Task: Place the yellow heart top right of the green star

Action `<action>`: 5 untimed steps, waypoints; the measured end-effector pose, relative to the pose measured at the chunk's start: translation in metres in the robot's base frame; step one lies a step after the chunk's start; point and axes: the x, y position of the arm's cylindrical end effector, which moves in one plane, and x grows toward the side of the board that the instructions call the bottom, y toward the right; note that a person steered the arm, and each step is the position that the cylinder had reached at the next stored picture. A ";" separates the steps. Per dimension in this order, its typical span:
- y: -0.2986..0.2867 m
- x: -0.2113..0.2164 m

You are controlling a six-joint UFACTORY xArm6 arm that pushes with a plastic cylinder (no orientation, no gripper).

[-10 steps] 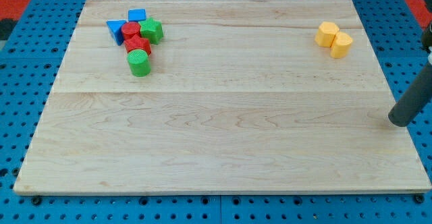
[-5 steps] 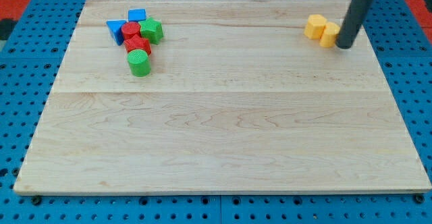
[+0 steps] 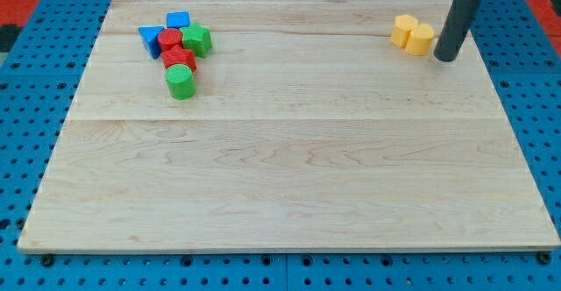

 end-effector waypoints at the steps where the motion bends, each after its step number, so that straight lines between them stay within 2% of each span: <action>1: -0.012 -0.033; 3: -0.015 -0.049; 4: -0.048 -0.079; 5: -0.091 -0.080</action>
